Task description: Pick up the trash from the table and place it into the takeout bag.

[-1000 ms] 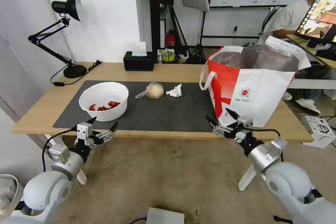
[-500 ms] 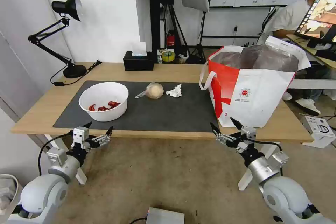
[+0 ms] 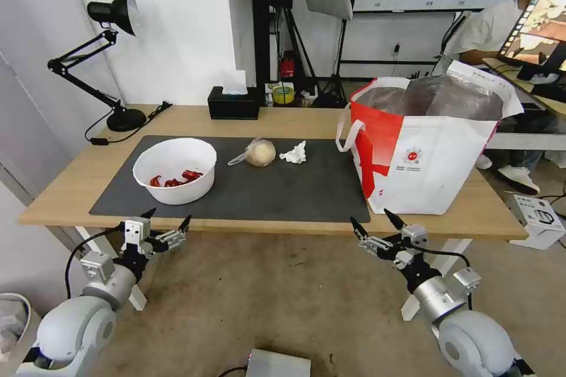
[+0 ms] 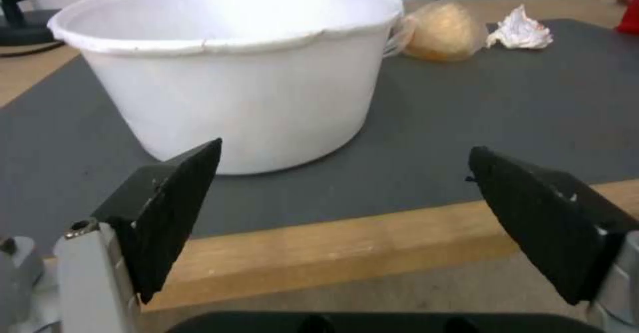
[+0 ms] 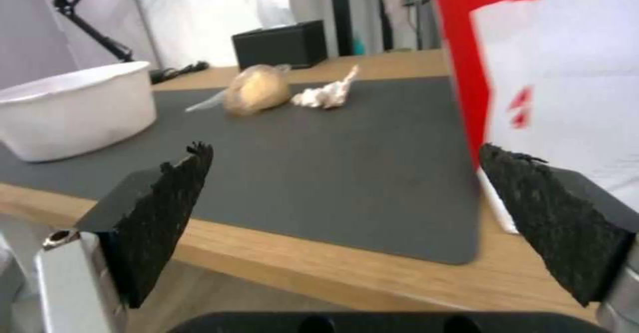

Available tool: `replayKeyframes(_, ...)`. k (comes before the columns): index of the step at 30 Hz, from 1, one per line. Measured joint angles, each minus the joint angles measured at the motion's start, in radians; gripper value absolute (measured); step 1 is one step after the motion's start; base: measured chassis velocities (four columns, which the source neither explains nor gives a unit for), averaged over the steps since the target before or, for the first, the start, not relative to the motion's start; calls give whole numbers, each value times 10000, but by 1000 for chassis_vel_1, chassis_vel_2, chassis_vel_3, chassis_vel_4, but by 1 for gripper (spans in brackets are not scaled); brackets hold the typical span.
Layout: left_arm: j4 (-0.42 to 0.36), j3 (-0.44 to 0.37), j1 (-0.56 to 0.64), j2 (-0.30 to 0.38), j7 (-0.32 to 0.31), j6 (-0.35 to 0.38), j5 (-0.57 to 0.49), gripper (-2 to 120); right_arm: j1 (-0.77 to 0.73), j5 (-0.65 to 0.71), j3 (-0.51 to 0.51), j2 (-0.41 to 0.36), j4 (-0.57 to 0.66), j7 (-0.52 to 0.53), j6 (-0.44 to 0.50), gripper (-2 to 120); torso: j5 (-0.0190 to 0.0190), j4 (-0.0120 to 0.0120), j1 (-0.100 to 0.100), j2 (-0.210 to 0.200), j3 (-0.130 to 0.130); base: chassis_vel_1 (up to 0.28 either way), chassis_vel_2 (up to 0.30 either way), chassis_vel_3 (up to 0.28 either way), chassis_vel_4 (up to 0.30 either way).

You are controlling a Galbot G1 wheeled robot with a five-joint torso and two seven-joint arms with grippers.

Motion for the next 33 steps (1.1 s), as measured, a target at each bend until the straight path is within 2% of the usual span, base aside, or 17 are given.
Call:
replayKeyframes(4,-10,29,-49,24,-1,-1,-2,100,320,25,-362,-13,16,112,-211,100,2,2,0,0,0,0,0,0,0)
replayKeyframes(5,33,287,-258,127,-2,-1,-16,100,553,26,-555,48,97,251,-448,100,2,14,0,0,1,0,0,0,0)
replayKeyframes(6,88,494,-440,227,-2,-1,-29,100,822,36,-779,131,143,420,-733,100,-3,-6,0,0,0,0,0,0,0)
replayKeyframes(7,88,494,-440,227,-2,-1,-29,100,822,36,-779,131,143,420,-733,100,-3,-6,0,0,0,0,0,0,0)
replayKeyframes(11,-8,501,-312,230,-2,1,-29,100,2614,645,-2015,37,-231,1213,-1615,100,1,7,1,0,1,0,0,0,0)
replayKeyframes(15,-51,404,-273,227,-7,1,-45,100,3568,1081,-2442,-113,-616,1541,-1869,100,2,1,1,0,1,0,0,0,0)
replayKeyframes(23,-93,337,-219,203,-16,1,-59,100,5493,1994,-3104,-202,-1413,2242,-2449,100,-2,3,1,0,1,0,0,0,0)
replayKeyframes(27,-134,334,-167,158,-29,1,-52,100,6531,2345,-3700,26,-2034,2788,-2980,100,0,2,1,-1,1,0,0,0,0)
replayKeyframes(33,-168,288,-68,151,-41,0,-40,100,8210,2328,-4777,801,-3302,3722,-3821,100,-1,3,1,-1,1,0,0,0,0)
